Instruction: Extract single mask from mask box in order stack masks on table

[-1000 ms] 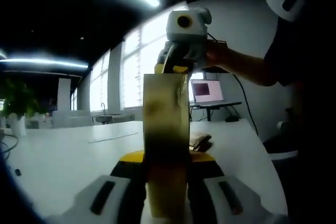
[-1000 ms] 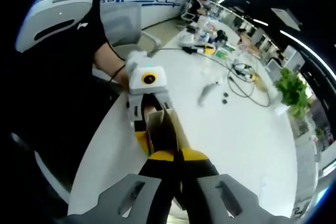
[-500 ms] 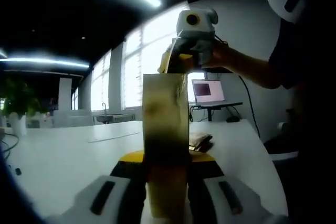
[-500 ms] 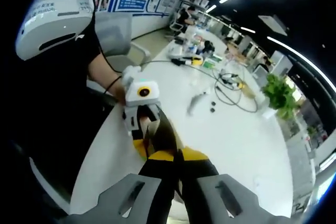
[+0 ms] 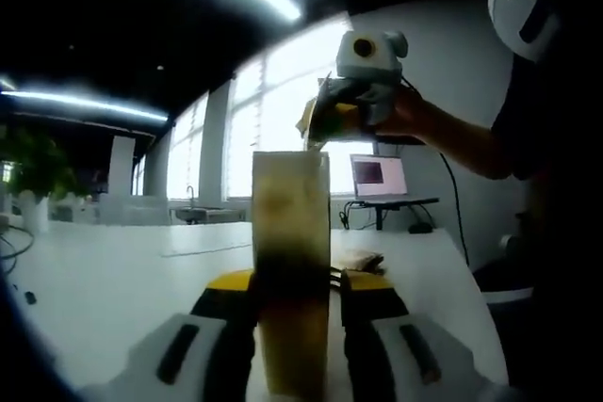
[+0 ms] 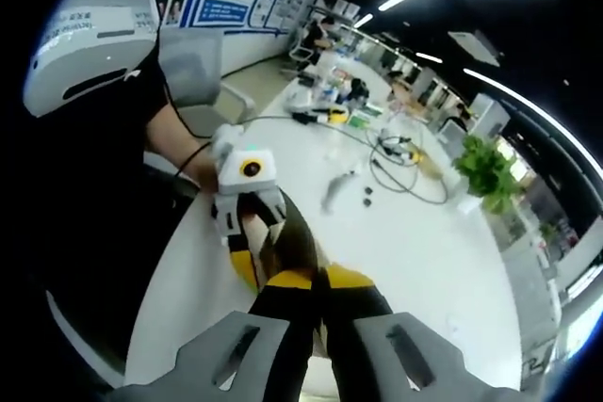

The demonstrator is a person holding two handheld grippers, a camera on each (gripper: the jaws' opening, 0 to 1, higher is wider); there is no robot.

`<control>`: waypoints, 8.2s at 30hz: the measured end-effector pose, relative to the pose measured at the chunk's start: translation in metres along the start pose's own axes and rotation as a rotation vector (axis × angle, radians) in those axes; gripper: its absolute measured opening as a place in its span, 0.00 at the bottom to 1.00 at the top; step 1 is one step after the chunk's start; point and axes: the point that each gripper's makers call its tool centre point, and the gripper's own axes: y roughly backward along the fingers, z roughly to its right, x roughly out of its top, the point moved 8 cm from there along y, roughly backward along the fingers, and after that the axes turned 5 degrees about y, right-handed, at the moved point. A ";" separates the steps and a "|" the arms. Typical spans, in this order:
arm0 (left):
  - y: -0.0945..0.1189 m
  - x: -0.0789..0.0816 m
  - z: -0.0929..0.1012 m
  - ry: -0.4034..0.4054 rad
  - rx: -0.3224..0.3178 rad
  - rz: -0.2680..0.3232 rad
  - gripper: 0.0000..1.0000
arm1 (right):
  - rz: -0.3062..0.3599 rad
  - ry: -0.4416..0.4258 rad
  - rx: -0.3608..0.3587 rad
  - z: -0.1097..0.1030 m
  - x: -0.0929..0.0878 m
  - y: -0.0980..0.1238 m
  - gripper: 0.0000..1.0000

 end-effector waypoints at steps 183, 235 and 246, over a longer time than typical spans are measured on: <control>-0.001 -0.003 -0.001 -0.007 0.020 -0.019 0.31 | -0.366 -0.125 -0.582 -0.061 -0.157 0.060 0.00; -0.002 -0.004 -0.001 -0.011 0.018 -0.030 0.31 | -0.273 -0.341 -0.612 -0.090 -0.185 0.044 0.30; -0.002 -0.004 -0.001 -0.013 0.016 -0.030 0.31 | -0.227 -0.398 -0.639 -0.098 -0.189 0.059 0.33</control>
